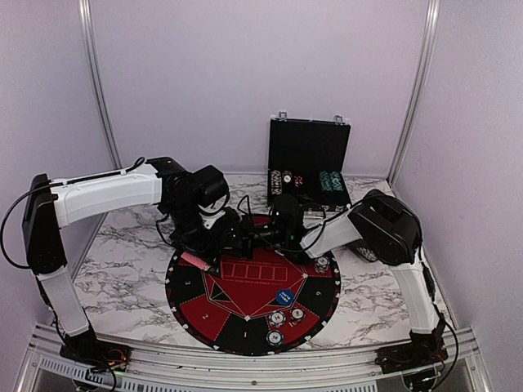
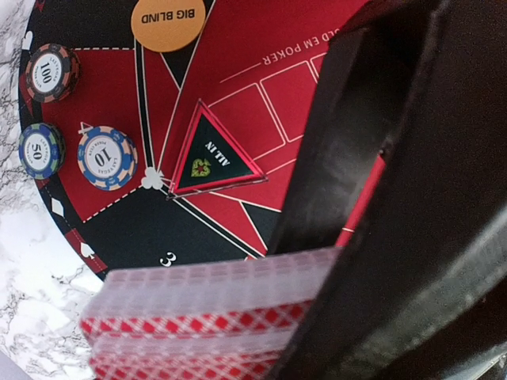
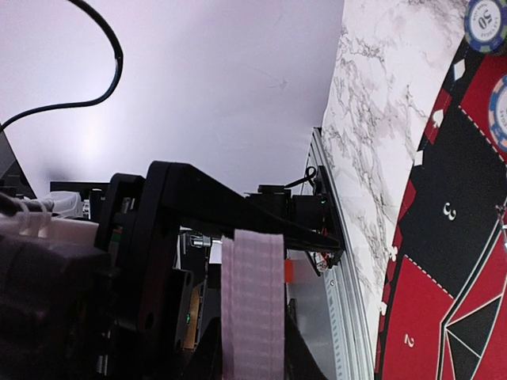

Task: Distribute texas hold em gaming equipment
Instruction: Pass from the right arm to the left

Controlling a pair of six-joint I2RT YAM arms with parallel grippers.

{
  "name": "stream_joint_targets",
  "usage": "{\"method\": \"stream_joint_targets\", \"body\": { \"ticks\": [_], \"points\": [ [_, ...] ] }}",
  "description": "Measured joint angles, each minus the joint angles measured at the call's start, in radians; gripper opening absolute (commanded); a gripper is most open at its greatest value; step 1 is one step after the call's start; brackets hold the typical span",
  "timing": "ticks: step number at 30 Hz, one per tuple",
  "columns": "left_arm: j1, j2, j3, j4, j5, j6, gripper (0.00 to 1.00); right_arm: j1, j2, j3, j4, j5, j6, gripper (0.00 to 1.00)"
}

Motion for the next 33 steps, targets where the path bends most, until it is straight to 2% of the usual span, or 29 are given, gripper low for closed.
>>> {"method": "stream_joint_targets", "body": {
  "ticks": [8,11,17,25,28,33],
  "points": [
    [-0.011,0.0,0.0,0.002,-0.015,0.004,0.61,-0.001,0.0,-0.025,0.006,0.015,0.004,0.0],
    [-0.011,0.0,0.0,0.003,-0.015,0.008,0.6,-0.003,0.0,-0.026,0.007,0.021,0.002,0.0],
    [-0.012,0.0,0.0,0.003,-0.015,0.014,0.75,-0.004,0.0,-0.026,0.007,0.027,0.0,0.0],
    [-0.024,0.0,0.0,0.003,-0.031,0.024,0.71,-0.004,-0.001,-0.046,0.006,0.039,0.001,0.0],
    [-0.029,0.0,0.0,0.003,-0.036,0.026,0.78,-0.004,-0.004,-0.055,0.006,0.045,0.001,0.0],
    [-0.037,0.0,0.0,0.004,-0.04,0.029,0.79,-0.004,-0.005,-0.064,0.007,0.051,0.007,0.0]
  ]
}}
